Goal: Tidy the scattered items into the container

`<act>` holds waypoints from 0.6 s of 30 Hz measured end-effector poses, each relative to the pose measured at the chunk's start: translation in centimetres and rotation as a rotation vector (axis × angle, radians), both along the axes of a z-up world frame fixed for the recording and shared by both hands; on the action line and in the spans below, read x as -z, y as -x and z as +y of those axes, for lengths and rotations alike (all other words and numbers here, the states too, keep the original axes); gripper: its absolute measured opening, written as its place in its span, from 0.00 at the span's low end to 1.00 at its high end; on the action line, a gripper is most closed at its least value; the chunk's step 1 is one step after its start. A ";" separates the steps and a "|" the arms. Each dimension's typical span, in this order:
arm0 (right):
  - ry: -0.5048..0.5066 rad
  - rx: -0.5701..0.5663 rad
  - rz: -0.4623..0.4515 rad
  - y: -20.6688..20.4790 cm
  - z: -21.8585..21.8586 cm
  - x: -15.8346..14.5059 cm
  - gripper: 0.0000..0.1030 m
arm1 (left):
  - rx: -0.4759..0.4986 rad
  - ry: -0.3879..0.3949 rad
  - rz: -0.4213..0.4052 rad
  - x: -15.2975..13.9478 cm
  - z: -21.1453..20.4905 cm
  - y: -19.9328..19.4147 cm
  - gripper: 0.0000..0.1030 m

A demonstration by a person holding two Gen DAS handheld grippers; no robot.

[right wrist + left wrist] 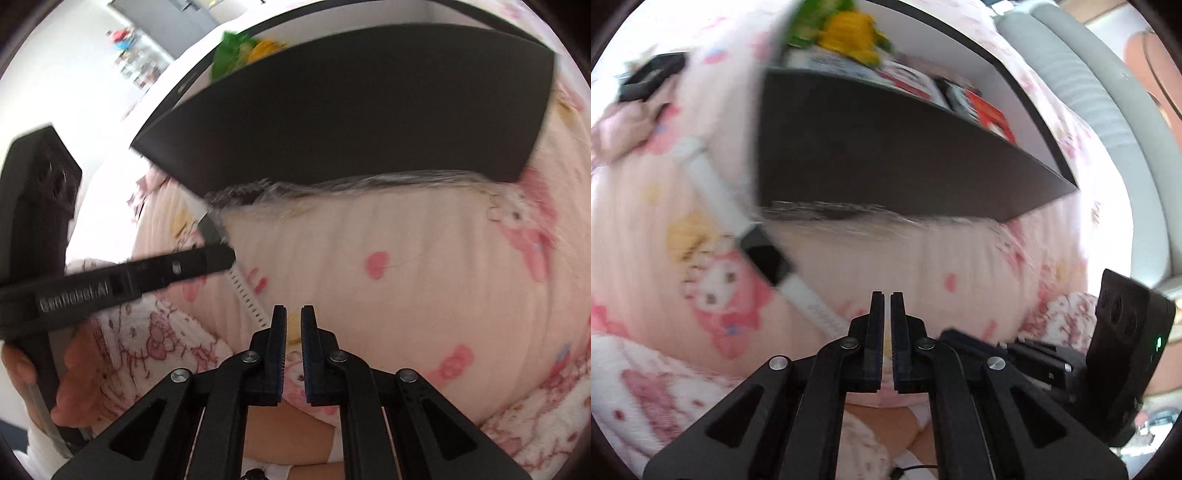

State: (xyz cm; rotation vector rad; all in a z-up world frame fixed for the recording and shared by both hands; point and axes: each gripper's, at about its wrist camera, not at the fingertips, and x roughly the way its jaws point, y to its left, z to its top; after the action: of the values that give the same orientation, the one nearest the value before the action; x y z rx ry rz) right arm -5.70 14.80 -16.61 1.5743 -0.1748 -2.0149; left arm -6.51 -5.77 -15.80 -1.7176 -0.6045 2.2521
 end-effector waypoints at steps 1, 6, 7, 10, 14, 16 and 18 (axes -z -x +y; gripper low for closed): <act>0.009 -0.018 -0.012 -0.1 -0.6 0.3 0.06 | -0.028 0.013 -0.012 0.1 -0.6 0.0 0.02; -0.007 -0.046 -0.064 -0.1 -3.4 2.9 0.35 | -0.146 0.122 -0.048 1.4 -2.5 0.0 0.07; -0.020 -0.048 -0.073 0.0 -3.9 3.7 0.36 | -0.151 0.123 -0.041 1.4 -2.6 0.1 0.07; -0.054 -0.066 -0.050 0.2 -5.1 4.7 0.36 | -0.145 0.105 -0.031 1.3 -2.9 0.2 0.11; -0.084 -0.018 -0.024 0.1 -4.4 4.6 0.07 | -0.149 0.073 -0.026 1.2 -3.7 0.2 0.11; -0.043 0.013 -0.032 0.0 -3.1 4.0 0.03 | -0.153 0.044 -0.004 0.7 -4.2 -0.2 0.12; -0.061 0.053 0.005 -0.1 -1.5 2.9 0.02 | -0.152 0.038 0.004 0.5 -4.5 -0.4 0.12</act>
State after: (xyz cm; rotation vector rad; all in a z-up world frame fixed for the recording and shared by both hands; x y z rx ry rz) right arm -5.60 13.30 -19.54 1.6176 -0.1565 -2.0823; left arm -6.09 -10.30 -16.29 -1.7378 -0.7186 2.3831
